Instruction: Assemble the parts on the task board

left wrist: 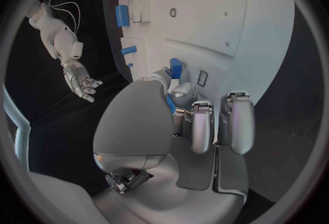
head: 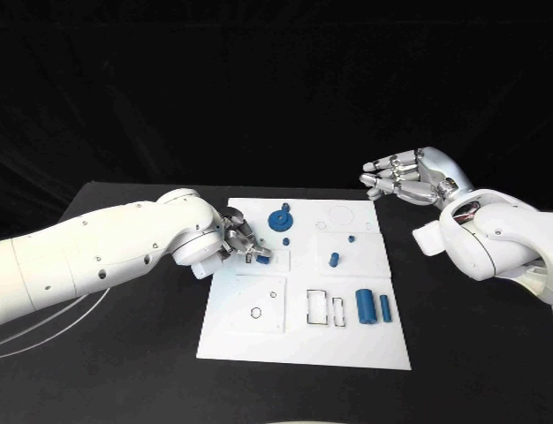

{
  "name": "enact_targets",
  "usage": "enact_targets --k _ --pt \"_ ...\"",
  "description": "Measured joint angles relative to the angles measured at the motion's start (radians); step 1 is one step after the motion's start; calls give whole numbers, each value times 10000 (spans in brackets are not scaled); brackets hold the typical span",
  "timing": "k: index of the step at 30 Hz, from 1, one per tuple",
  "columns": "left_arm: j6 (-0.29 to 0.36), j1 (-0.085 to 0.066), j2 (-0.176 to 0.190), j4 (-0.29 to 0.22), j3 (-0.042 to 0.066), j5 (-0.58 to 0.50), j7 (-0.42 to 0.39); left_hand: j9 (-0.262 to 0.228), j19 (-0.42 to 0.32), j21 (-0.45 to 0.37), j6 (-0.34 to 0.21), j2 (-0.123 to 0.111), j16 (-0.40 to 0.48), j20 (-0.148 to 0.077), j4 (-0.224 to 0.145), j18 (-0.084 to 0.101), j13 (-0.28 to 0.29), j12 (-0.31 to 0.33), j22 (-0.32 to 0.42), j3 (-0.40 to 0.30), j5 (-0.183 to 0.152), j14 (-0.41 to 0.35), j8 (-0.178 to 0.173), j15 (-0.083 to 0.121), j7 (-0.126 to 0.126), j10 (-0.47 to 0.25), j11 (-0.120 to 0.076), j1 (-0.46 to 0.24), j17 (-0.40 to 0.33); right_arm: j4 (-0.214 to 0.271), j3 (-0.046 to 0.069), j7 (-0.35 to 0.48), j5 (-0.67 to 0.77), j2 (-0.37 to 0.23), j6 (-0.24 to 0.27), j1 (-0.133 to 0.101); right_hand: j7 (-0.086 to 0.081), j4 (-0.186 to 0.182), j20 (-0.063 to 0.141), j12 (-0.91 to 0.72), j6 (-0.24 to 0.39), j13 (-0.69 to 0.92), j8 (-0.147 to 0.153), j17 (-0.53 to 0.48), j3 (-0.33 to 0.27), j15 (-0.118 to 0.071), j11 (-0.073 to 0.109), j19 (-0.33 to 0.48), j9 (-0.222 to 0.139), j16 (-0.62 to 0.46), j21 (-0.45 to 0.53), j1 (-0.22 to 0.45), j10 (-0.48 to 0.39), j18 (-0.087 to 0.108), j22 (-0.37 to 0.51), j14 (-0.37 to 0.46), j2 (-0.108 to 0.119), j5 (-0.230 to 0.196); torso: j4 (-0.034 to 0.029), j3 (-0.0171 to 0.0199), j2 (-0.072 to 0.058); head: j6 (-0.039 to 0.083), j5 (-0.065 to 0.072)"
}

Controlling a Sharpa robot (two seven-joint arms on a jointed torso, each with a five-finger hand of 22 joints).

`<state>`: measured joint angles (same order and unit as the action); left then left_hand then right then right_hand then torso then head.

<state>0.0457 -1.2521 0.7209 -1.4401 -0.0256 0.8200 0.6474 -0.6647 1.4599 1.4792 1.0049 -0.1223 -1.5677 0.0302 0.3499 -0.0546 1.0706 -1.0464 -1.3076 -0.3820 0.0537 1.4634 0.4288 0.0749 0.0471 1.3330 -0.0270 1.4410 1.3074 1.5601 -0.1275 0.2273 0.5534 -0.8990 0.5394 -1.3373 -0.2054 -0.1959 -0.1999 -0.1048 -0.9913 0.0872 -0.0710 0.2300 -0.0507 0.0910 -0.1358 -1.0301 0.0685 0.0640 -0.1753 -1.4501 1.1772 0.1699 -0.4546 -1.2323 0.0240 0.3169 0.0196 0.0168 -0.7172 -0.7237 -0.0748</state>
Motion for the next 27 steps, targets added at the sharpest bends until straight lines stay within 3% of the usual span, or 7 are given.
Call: enact_targets --k 15,27 --pt "334 0 -116 -88 1 1410 48 -85 0 41 -44 -1 0 0 81 1 176 -254 1 -82 -55 33 99 31 12 154 -14 -1 -1 0 0 3 -9 5 0 1 -26 0 0 0 26 1 0 -12 0 0 0 0 0 0 -5 0 0 0 18 0 0 0 -9 -3 4 -28 -3" --pt "340 2 -194 -107 1 1911 216 -131 -1 41 -43 -34 0 1 111 0 219 -263 2 -136 -16 38 156 36 12 178 -36 -36 0 0 0 5 -13 -3 -1 1 -25 0 0 0 25 -8 0 -12 0 0 0 0 0 0 -6 0 0 -1 17 0 0 0 -9 -3 8 -15 -2"
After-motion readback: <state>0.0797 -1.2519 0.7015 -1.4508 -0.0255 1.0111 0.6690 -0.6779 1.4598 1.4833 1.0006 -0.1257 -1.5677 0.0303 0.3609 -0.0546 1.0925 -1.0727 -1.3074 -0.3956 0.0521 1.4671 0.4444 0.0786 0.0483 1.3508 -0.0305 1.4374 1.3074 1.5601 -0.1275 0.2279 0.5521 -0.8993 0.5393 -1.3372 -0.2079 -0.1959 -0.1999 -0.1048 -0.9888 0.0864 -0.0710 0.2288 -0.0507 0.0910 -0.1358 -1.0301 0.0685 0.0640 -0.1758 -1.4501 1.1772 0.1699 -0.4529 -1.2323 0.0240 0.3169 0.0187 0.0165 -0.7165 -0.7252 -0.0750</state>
